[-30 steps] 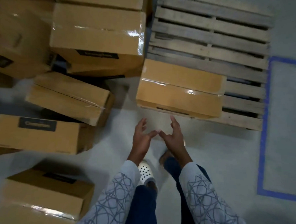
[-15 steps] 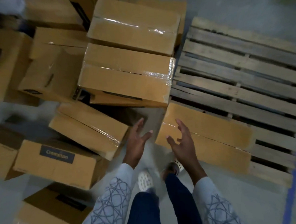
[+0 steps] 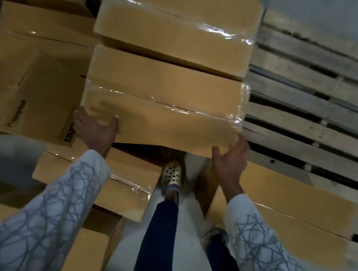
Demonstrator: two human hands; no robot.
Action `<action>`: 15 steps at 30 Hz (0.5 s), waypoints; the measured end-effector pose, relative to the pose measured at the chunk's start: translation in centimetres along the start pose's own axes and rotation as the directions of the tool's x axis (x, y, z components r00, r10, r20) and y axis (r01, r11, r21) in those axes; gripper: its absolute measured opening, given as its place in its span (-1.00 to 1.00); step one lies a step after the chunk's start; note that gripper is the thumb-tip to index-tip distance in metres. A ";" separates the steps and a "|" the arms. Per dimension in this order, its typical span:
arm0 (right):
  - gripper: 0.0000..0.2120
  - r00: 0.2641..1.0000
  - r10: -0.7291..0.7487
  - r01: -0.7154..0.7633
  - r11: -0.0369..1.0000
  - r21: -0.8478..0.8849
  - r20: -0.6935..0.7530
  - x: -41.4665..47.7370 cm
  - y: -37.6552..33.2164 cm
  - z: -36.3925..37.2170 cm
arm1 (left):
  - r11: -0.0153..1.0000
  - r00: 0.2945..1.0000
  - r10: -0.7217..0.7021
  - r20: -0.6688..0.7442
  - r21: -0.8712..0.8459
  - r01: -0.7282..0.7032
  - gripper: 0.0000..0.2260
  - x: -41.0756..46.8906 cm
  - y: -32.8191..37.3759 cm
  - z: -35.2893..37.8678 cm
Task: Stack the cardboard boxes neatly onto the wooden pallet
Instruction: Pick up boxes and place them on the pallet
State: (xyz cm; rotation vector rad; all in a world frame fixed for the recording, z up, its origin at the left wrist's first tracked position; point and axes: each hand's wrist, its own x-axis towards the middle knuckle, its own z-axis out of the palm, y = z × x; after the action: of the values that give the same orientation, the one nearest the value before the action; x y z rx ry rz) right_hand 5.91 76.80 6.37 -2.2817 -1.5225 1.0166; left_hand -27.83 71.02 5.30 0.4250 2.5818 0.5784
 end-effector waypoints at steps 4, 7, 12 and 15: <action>-0.08 0.982 0.185 -0.184 0.983 -0.025 0.044 1.3 -1.1 2.1 | 0.964 0.969 -0.165 0.184 -0.178 0.198 -0.26 5.6 -0.4 -1.7; -0.04 0.967 0.254 -0.253 0.967 0.026 -0.006 2.4 -2.1 2.4 | 0.949 0.938 -0.099 0.333 -0.252 0.190 -0.50 7.1 -0.5 -2.7; 0.18 0.907 0.420 -0.419 0.898 0.136 0.021 4.9 -3.5 2.8 | 0.950 0.916 -0.060 0.396 -0.261 0.175 -0.41 9.4 0.2 -3.9; 0.30 0.917 0.399 -0.397 0.906 0.150 0.020 6.4 -2.7 3.4 | 0.942 0.905 -0.016 0.424 -0.298 0.156 -0.48 10.2 0.5 -3.6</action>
State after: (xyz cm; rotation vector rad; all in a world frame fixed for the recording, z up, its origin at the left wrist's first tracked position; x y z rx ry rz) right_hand 3.19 82.96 2.59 -2.5360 -0.9489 1.1670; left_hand -38.15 74.22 4.74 0.2802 2.0374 0.7742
